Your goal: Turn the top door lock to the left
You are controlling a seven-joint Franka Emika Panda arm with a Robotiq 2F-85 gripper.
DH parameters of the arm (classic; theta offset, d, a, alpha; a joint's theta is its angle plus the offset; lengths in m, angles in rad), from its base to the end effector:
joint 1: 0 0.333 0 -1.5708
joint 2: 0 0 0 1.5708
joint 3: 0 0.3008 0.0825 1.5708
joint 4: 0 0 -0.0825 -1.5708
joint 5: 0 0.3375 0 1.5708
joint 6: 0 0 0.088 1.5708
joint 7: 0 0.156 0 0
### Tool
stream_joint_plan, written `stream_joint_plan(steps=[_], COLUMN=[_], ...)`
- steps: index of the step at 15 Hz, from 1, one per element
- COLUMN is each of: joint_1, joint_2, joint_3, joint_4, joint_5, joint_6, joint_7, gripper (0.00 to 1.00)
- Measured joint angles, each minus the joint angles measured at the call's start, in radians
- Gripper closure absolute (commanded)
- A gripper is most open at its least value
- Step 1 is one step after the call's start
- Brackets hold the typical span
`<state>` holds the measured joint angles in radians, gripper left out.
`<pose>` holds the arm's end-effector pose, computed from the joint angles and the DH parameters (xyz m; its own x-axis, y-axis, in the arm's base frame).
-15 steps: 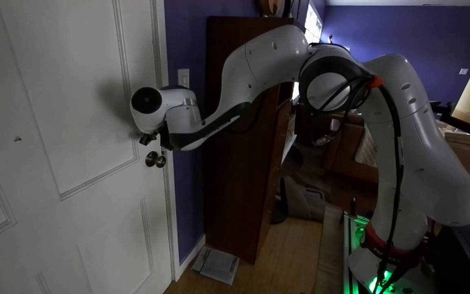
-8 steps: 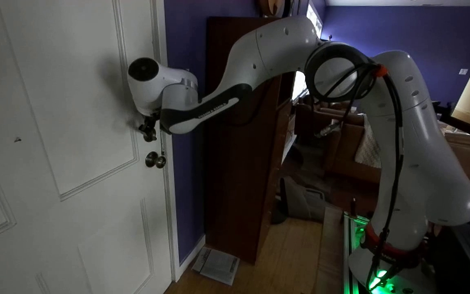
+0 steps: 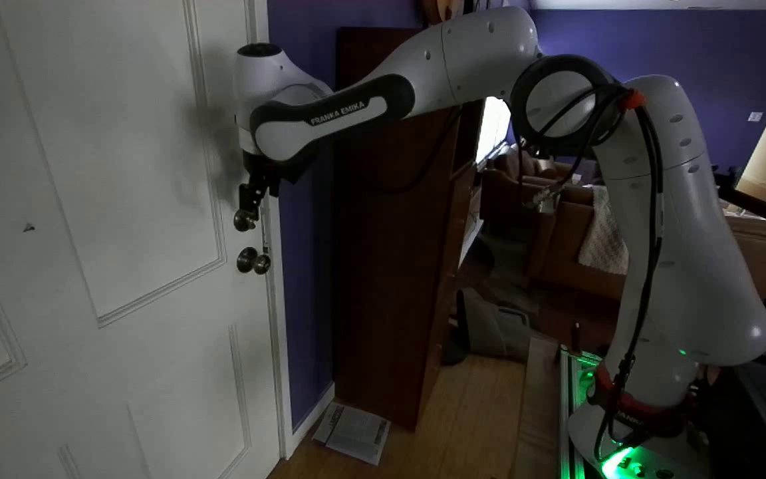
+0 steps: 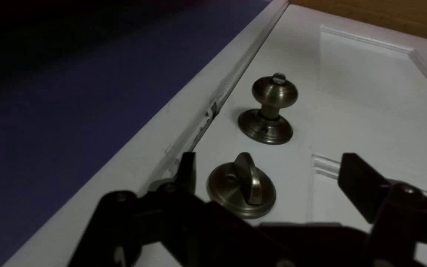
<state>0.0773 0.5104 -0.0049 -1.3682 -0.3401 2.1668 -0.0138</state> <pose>0.6957 0.0244 0.4114 0.9304 0.2694 0.2487 0.1824 -0.9284 0.3236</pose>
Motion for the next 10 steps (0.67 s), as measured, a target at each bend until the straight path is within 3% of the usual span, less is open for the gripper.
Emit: stream_joint_plan(steps=[3, 8, 10], joint_1=[-0.022, -0.027, -0.025], joint_2=[0.022, 0.067, 0.087], joint_3=[-0.001, -0.007, -0.011], joint_4=[0.027, 0.050, 0.055], joint_5=[0.077, 0.096, 0.096], joint_6=[0.003, 0.126, 0.181], joint_7=[-0.006, 0.032, 0.043], gripper=[0.59, 0.97, 1.00])
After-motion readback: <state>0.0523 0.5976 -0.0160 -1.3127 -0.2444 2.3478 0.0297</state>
